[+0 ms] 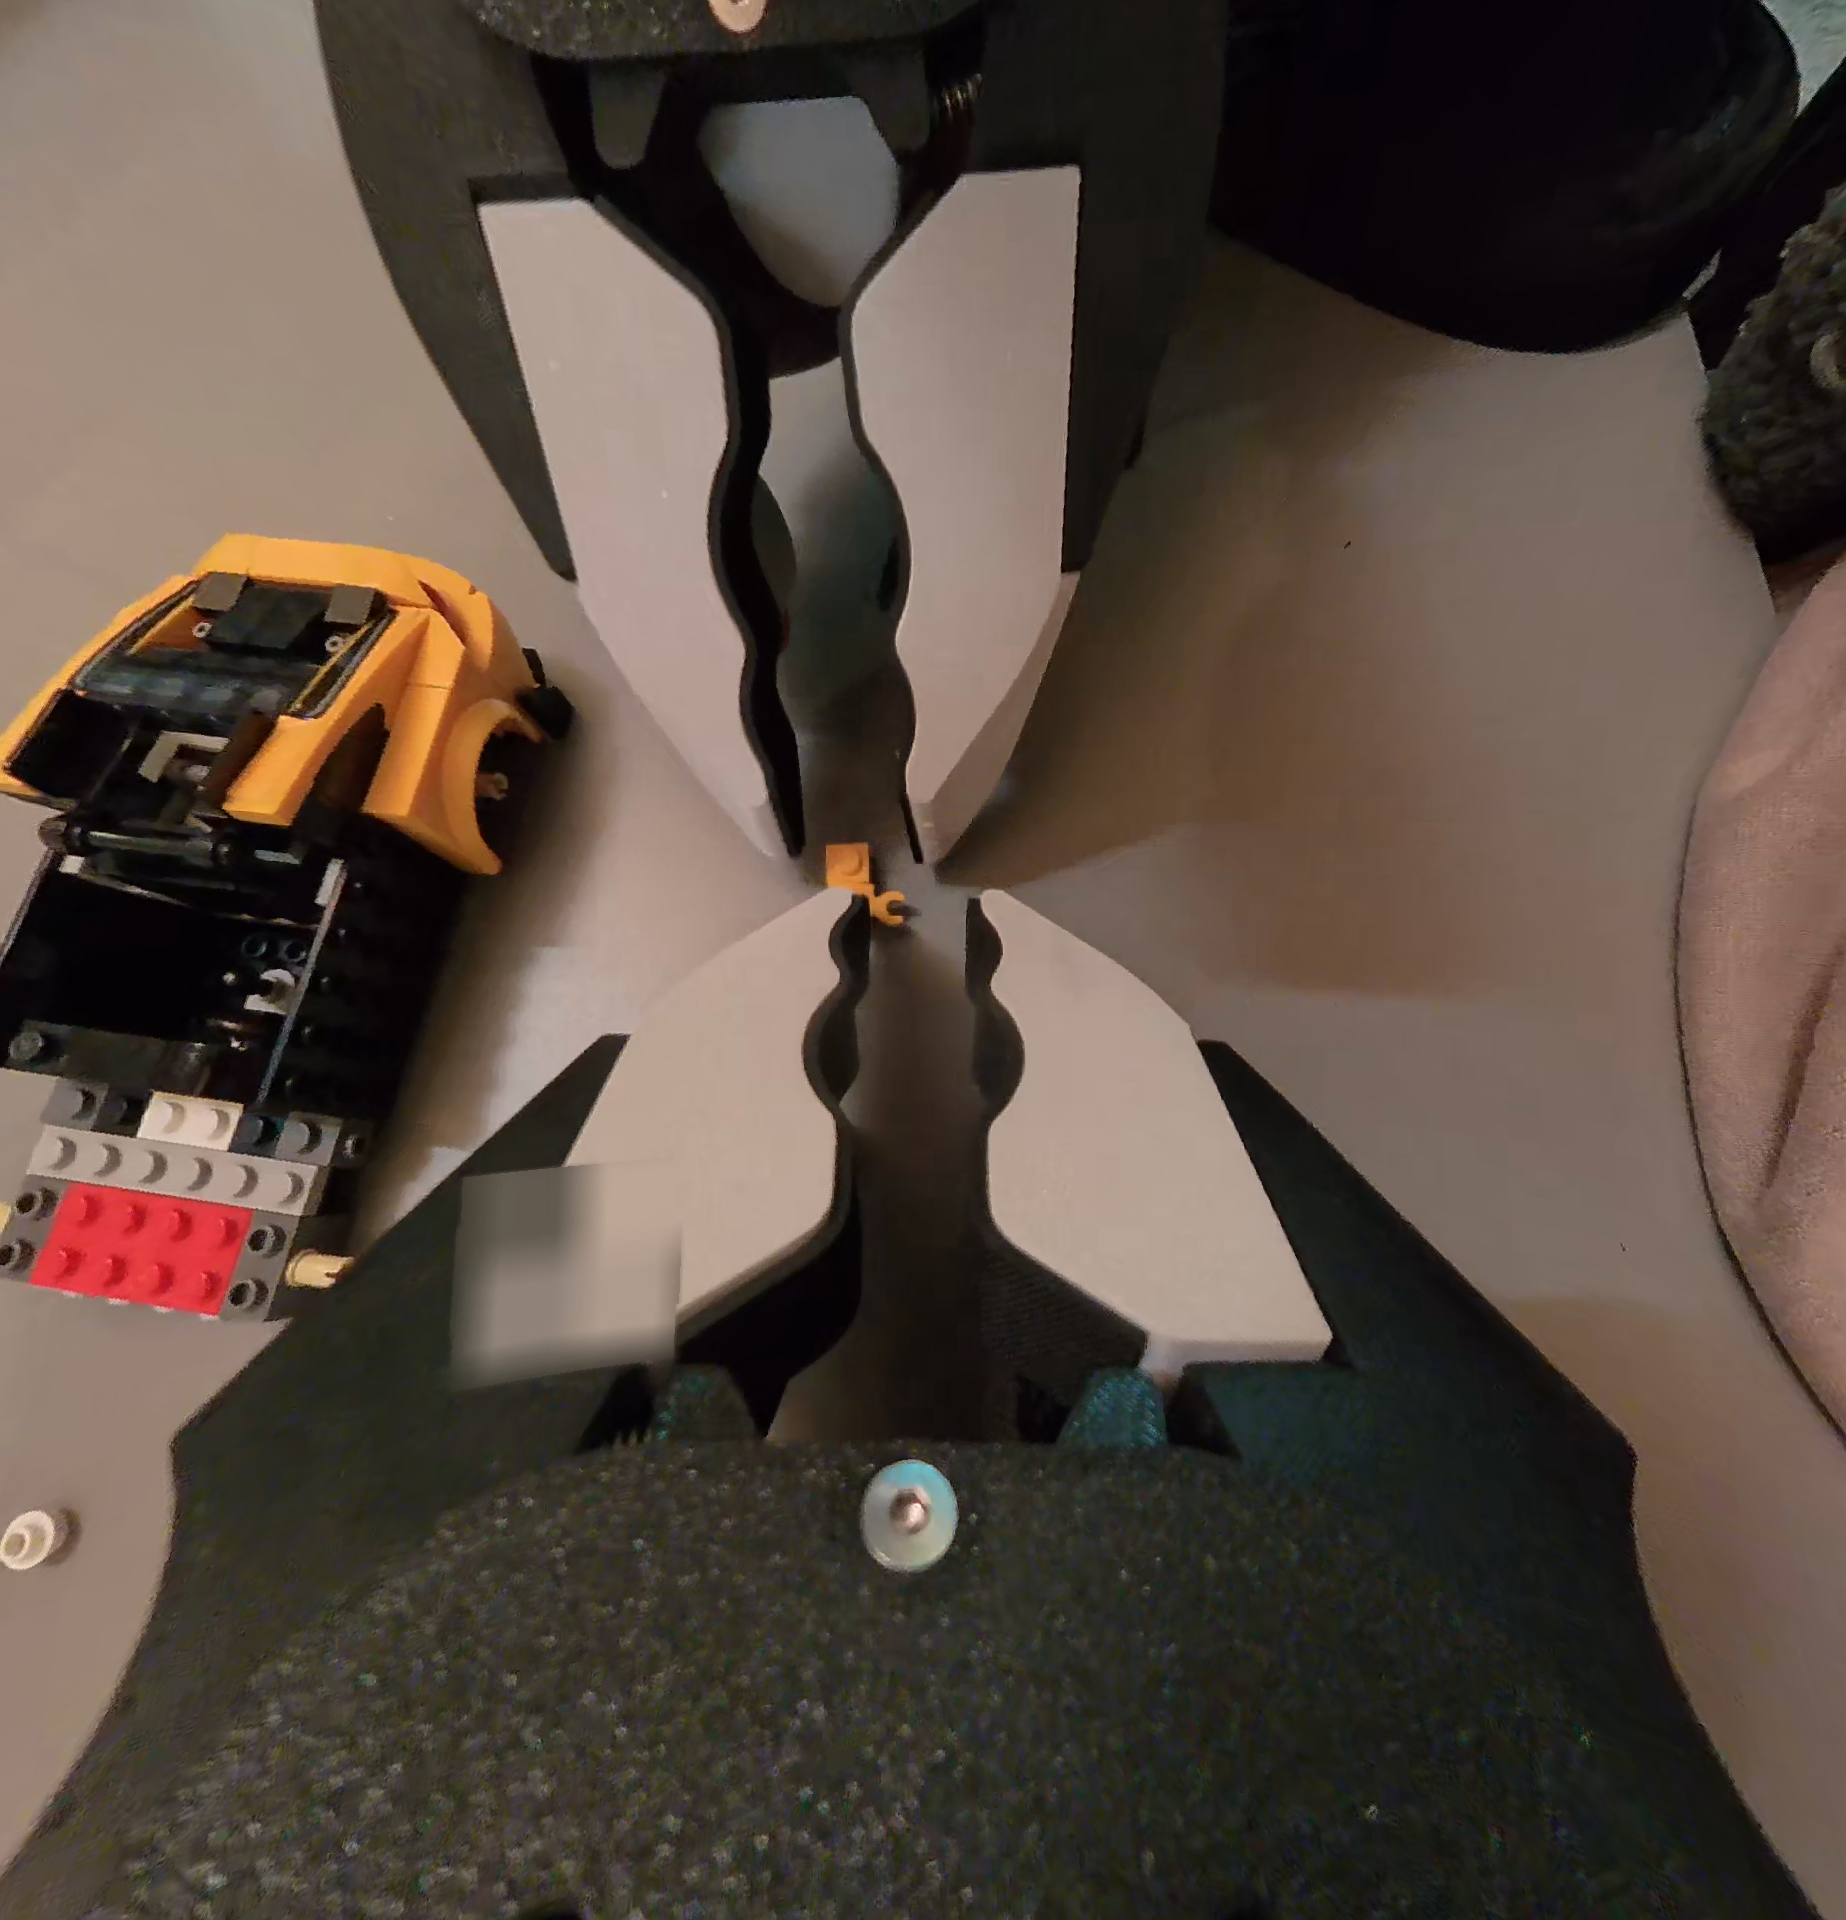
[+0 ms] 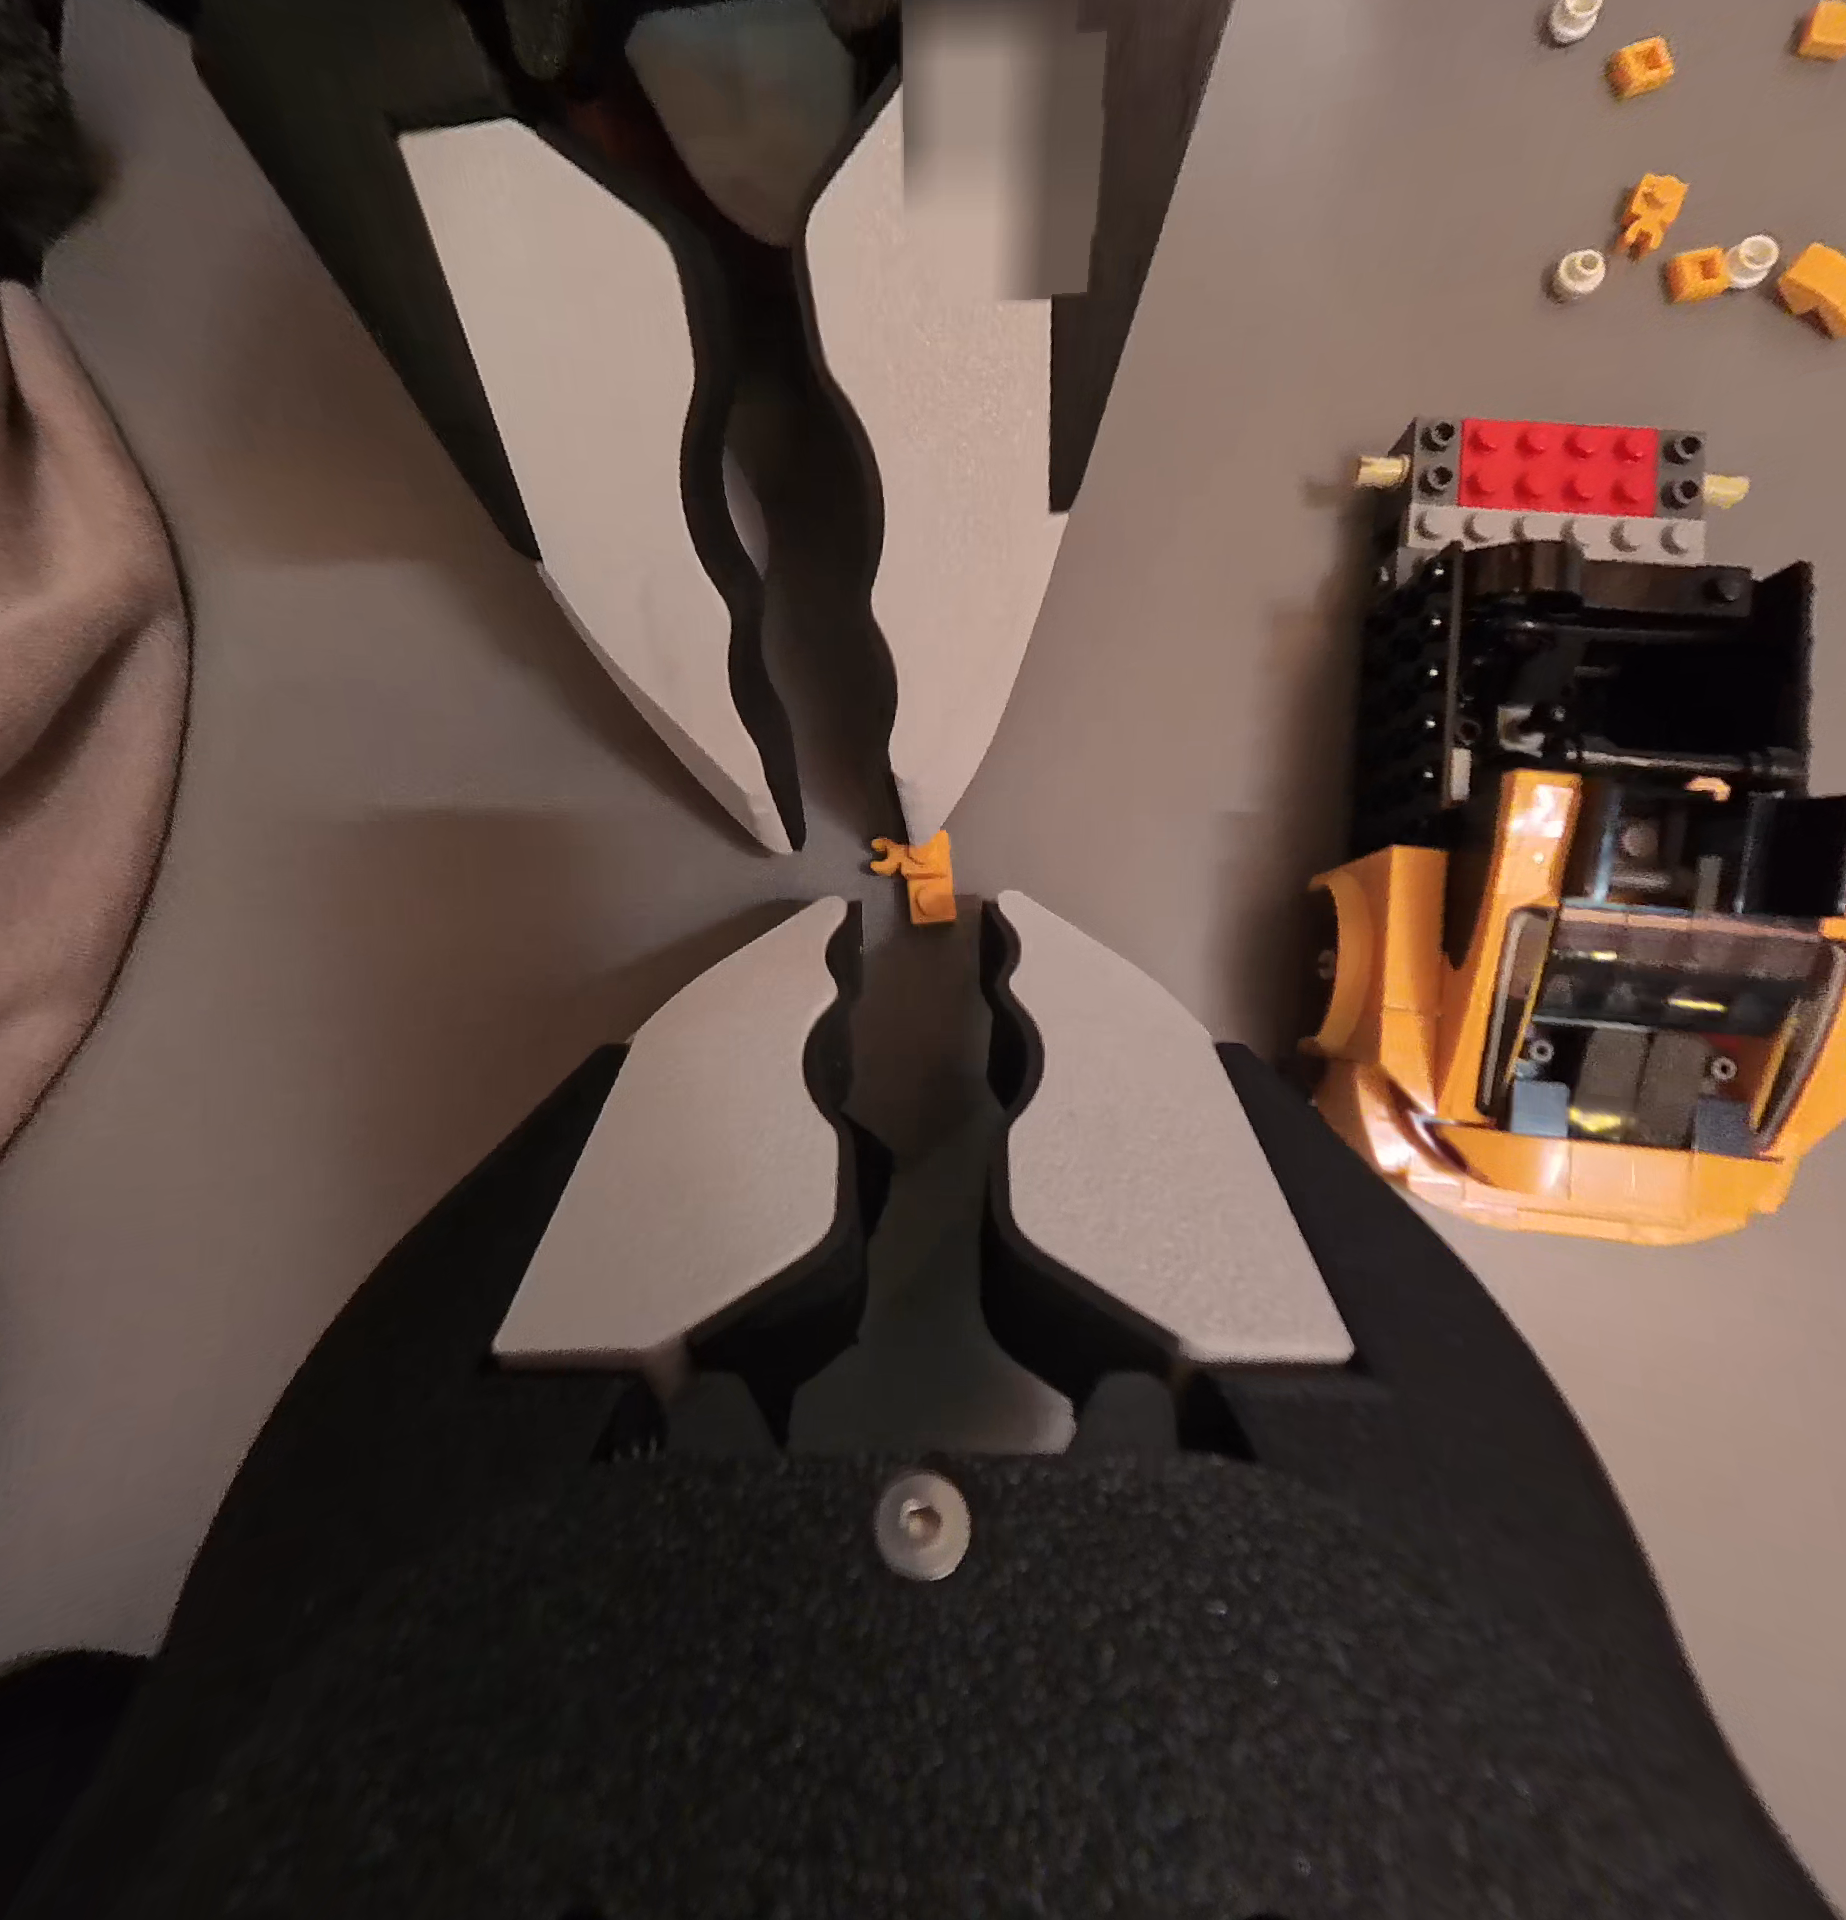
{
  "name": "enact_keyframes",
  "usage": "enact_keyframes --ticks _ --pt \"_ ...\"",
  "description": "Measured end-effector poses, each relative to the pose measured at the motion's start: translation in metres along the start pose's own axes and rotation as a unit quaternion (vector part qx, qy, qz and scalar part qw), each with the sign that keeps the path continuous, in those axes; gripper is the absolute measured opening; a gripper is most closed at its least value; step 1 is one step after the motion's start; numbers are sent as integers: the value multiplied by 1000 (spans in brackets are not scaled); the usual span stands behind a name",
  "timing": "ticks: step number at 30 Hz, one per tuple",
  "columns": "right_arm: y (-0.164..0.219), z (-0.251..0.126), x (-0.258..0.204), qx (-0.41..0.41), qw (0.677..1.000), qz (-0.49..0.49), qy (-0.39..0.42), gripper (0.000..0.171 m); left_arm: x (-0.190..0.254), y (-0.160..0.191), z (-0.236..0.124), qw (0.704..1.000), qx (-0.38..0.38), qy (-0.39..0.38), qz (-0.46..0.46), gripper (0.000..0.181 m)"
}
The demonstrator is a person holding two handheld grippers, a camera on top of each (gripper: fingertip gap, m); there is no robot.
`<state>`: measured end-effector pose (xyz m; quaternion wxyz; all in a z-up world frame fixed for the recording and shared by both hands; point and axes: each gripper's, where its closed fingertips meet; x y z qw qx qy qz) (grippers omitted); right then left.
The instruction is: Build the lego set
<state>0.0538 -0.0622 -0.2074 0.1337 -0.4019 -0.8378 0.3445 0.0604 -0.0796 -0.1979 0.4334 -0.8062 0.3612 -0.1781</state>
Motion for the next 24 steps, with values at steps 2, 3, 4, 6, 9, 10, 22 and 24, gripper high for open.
enact_keyframes --ticks 2,3,4,6,9,10,22,24 --pt "1 -1 1 8 1000 0 6 21 -1 0 0 1000 1 0 -3 17" --pt "1 -1 1 13 1000 0 7 21 -1 0 0 1000 3 0 -4 17" --pt "1 -1 1 17 1000 0 6 20 -2 -1 -1 1000 5 1 -6 17" --pt "0 1 1 22 1000 -5 9 20 -3 -1 -1 1000 7 0 -10 17" --pt "0 3 1 22 1000 -10 10 19 -8 1 -2 1000 2 -6 -17 17" --pt "0 4 1 22 1000 -11 10 18 -9 2 -3 1000 2 -6 -21 17" --pt "0 5 0 26 999 -24 17 8 -16 1 -6 996 20 7 -86 17" --pt "-2 4 0 35 999 -24 19 8 -17 2 -7 994 23 12 -102 17"
Point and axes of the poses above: each gripper's, where its closed fingertips meet, z out along the fingers, y out of its underside, x = y × z across the jaws, and after that the axes turned 6 degrees about x, right-handed
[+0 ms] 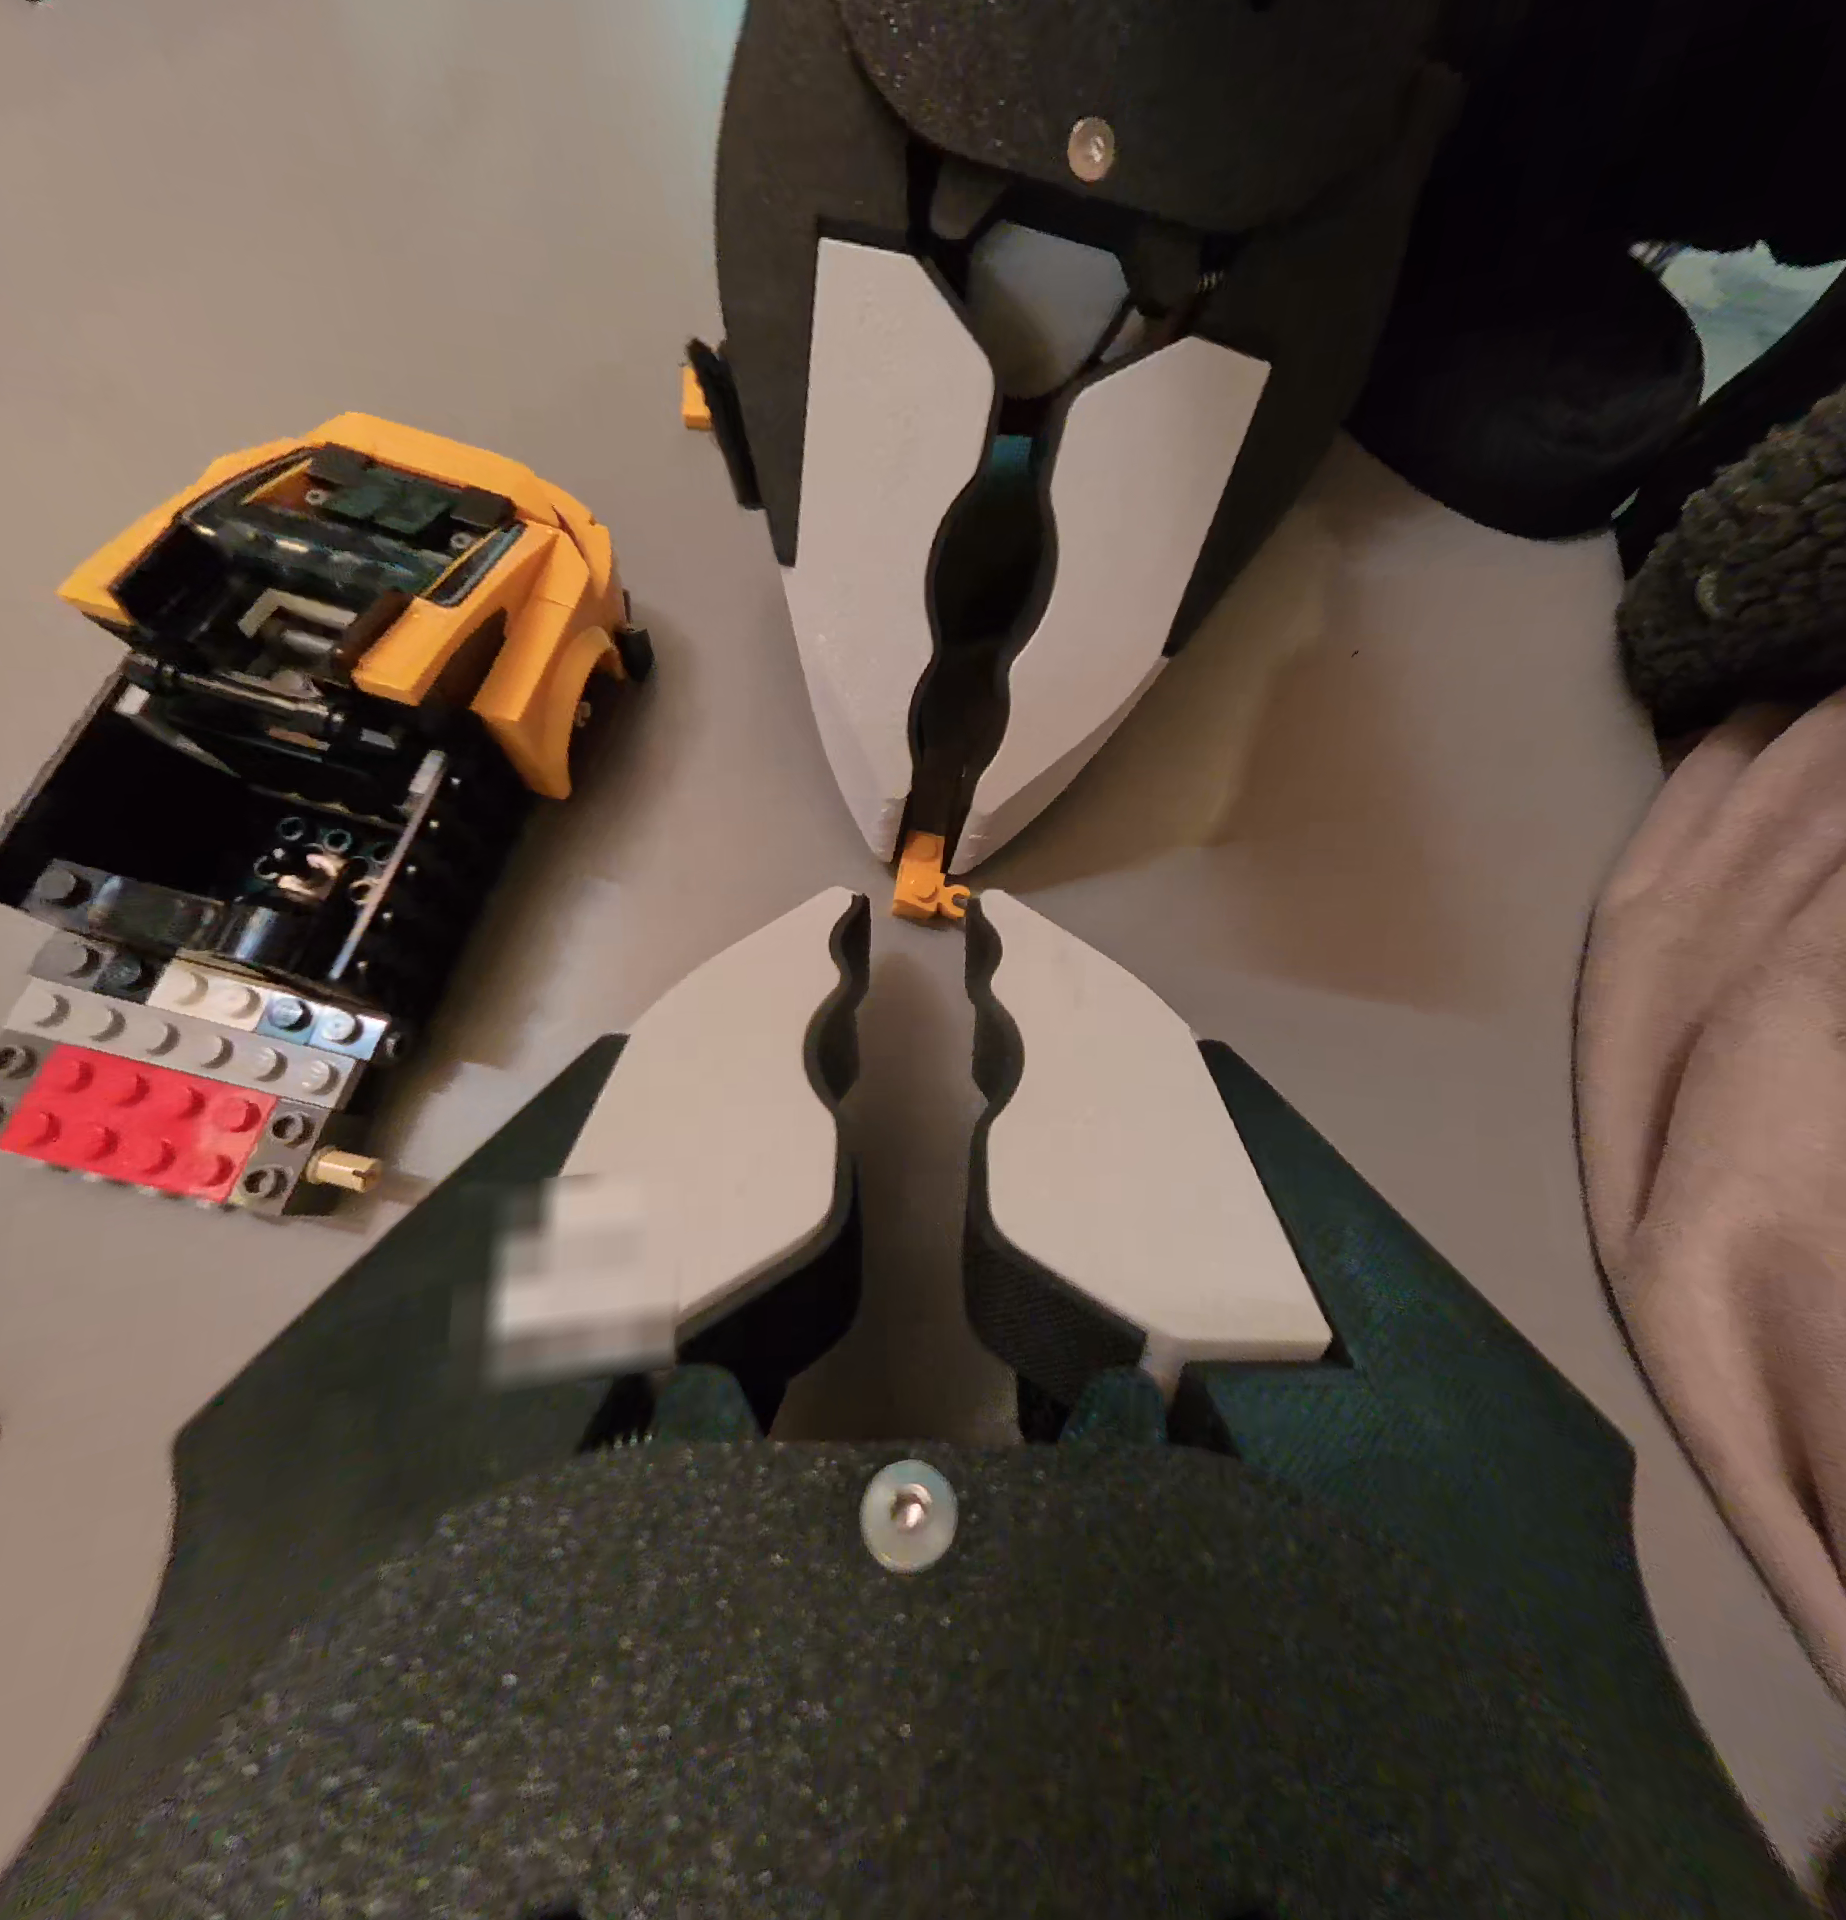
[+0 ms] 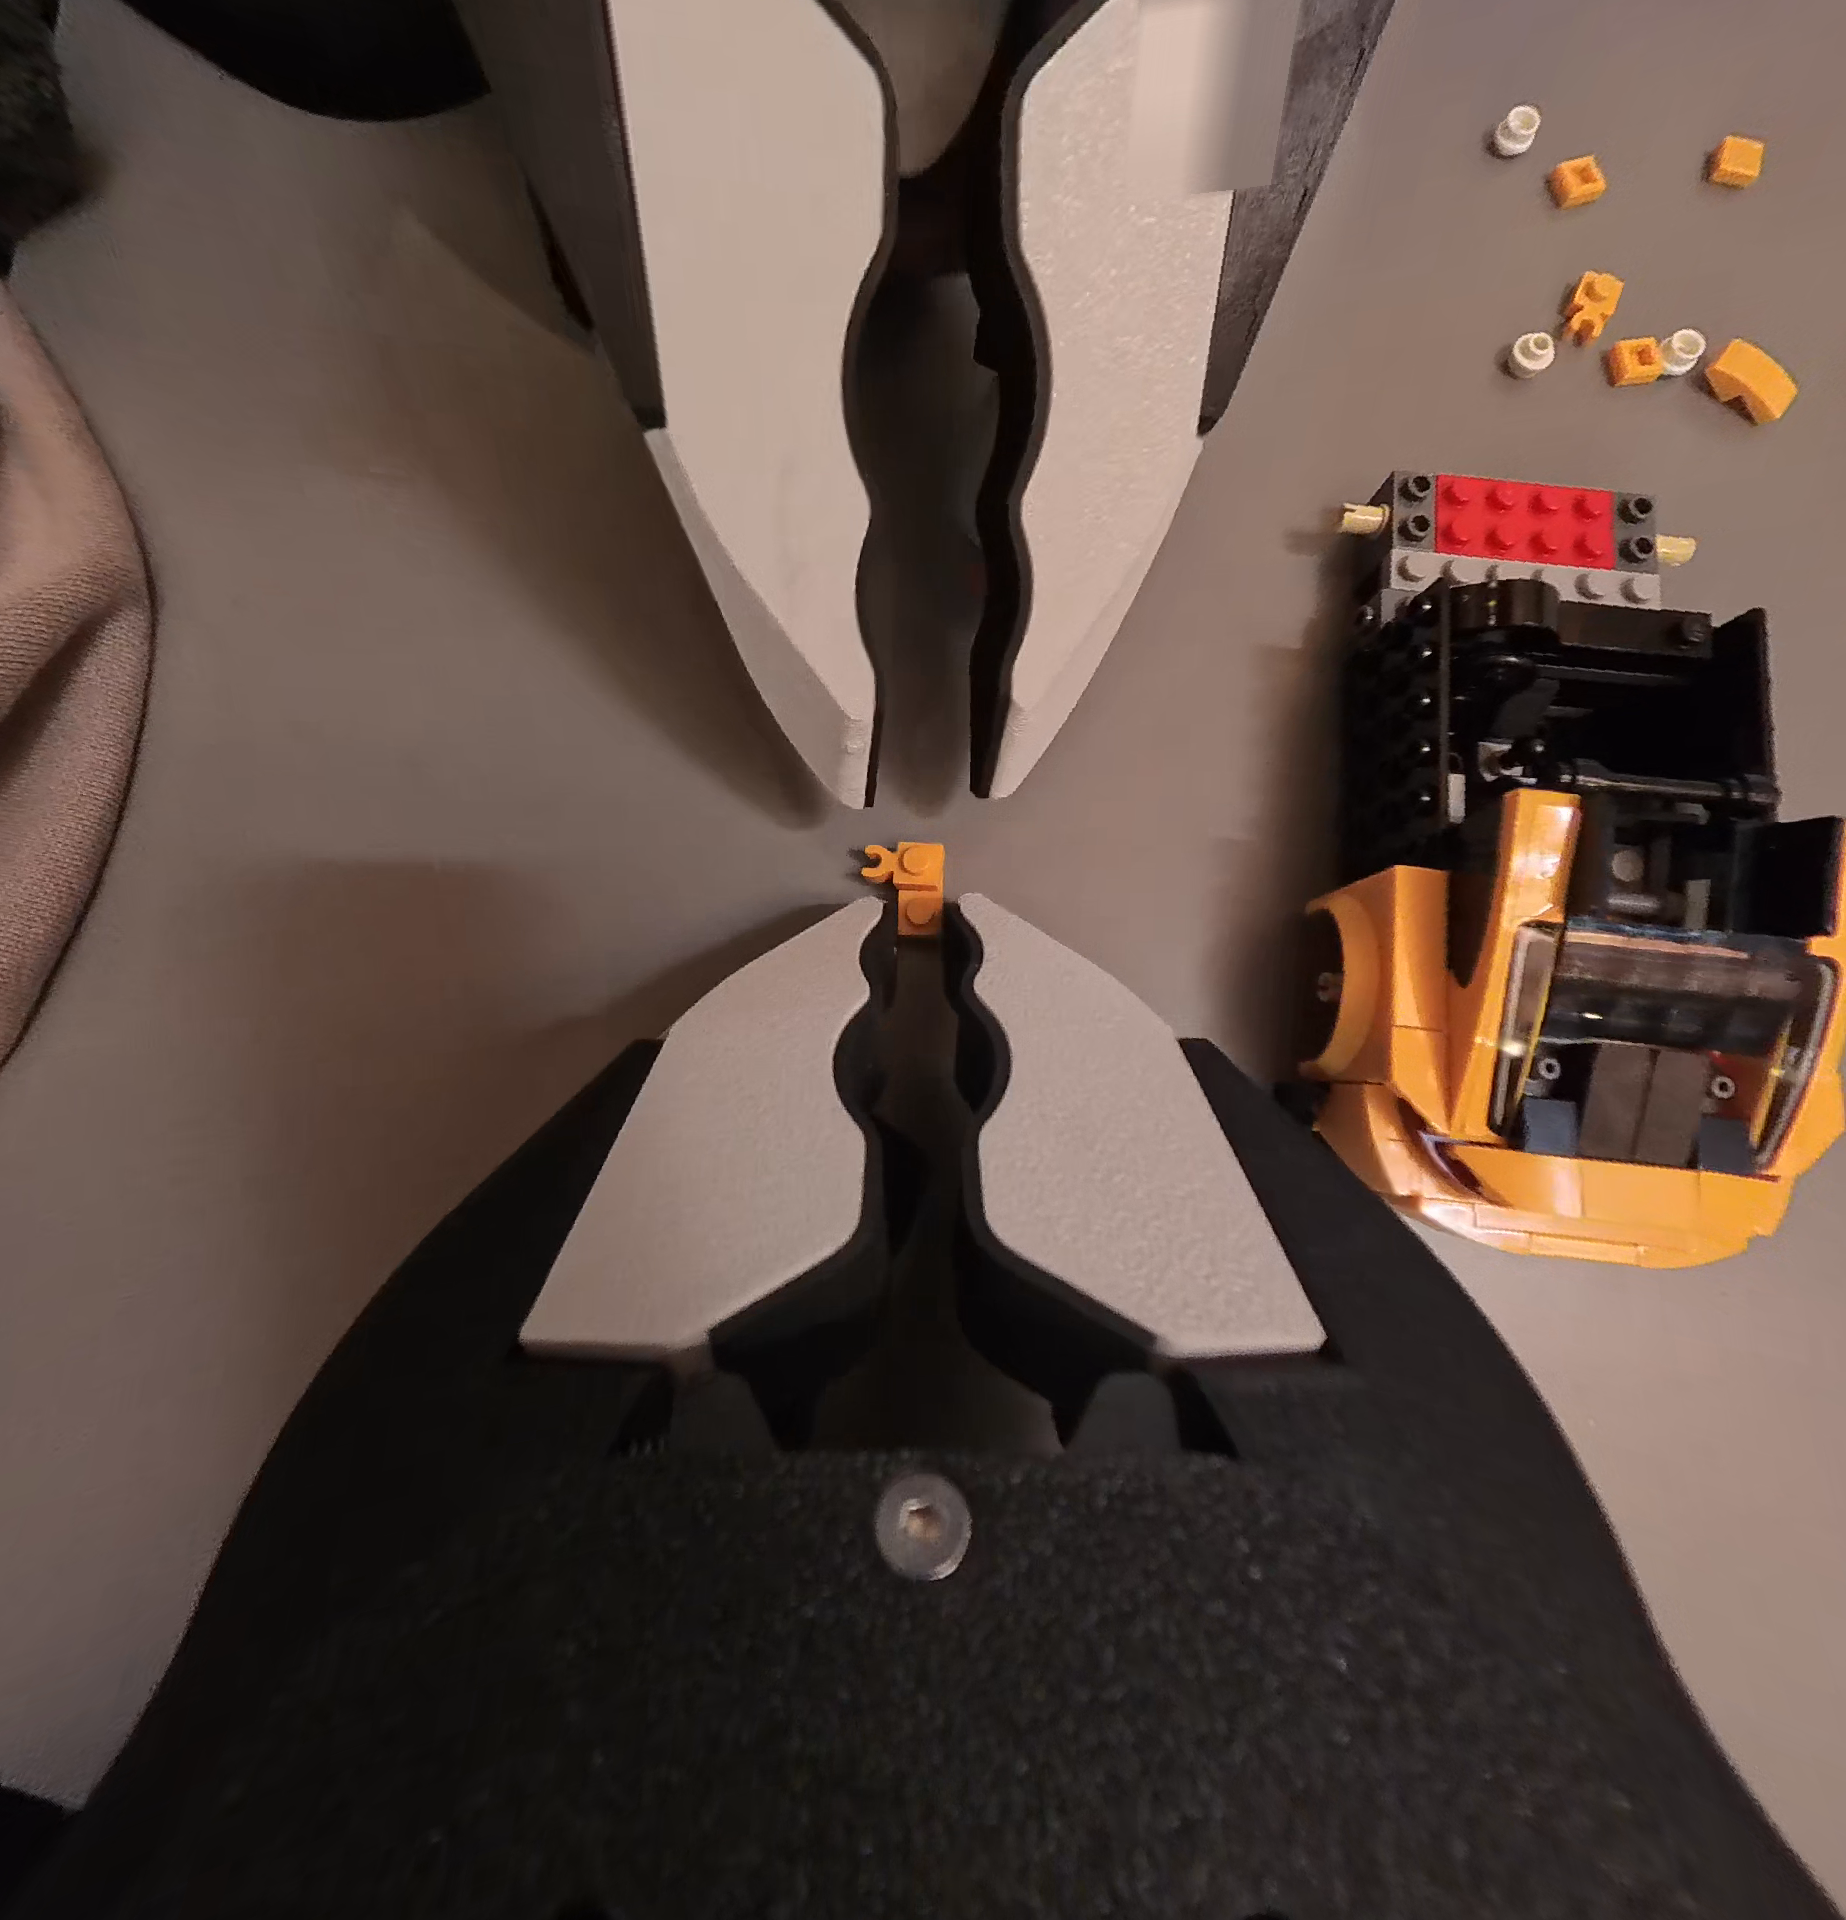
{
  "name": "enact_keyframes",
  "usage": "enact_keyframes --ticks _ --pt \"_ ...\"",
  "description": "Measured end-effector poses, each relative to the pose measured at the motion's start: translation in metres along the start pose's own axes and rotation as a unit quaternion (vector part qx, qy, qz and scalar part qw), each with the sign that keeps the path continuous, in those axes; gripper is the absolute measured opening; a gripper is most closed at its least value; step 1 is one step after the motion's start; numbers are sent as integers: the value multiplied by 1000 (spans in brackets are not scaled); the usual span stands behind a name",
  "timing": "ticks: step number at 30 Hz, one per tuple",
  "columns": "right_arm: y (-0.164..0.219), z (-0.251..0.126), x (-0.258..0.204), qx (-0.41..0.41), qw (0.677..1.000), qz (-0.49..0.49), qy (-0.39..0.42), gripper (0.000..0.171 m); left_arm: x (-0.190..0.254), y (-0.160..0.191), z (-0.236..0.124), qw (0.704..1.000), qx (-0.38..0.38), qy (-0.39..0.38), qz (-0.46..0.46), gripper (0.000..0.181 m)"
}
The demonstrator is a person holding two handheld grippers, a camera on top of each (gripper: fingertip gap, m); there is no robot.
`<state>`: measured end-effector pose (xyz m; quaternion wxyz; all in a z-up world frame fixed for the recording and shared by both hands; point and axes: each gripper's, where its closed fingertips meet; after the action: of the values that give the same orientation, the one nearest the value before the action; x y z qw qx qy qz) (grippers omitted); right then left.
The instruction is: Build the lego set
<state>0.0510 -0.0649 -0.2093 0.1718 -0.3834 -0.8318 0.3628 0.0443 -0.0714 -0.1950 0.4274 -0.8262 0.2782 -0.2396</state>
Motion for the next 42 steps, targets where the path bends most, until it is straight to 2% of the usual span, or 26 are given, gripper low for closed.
enact_keyframes --ticks 6,11,17,21,29,34,37,42 --pt "-14 -9 1 55 998 -11 27 8 2 -5 -4 992 24 48 -114 21" --pt "-26 -17 3 74 994 -46 69 8 5 -19 -6 959 68 105 -253 23" --pt "-30 -22 7 78 989 -78 96 8 5 -27 -4 930 97 136 -327 16" --pt "-30 -23 7 80 989 -77 98 8 2 -27 -2 929 98 127 -334 6" --pt "-17 -25 9 66 993 -58 81 8 -1 -18 -4 954 71 90 -276 13" --pt "6 -23 4 19 999 -25 42 8 23 7 0 994 -33 58 -88 15" --pt "8 -21 2 14 999 -18 32 8 33 13 9 996 -80 35 8 15" --pt "9 -24 0 13 999 -16 25 8 35 14 21 986 -133 26 98 17"
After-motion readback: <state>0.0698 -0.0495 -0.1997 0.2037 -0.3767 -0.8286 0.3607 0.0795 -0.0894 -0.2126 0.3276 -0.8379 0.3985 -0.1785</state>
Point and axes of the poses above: each gripper's, where its closed fingertips meet, z out along the fingers, y out of its underside, x = y × z across the jaws, and after that the axes turned 6 degrees about x, right-handed
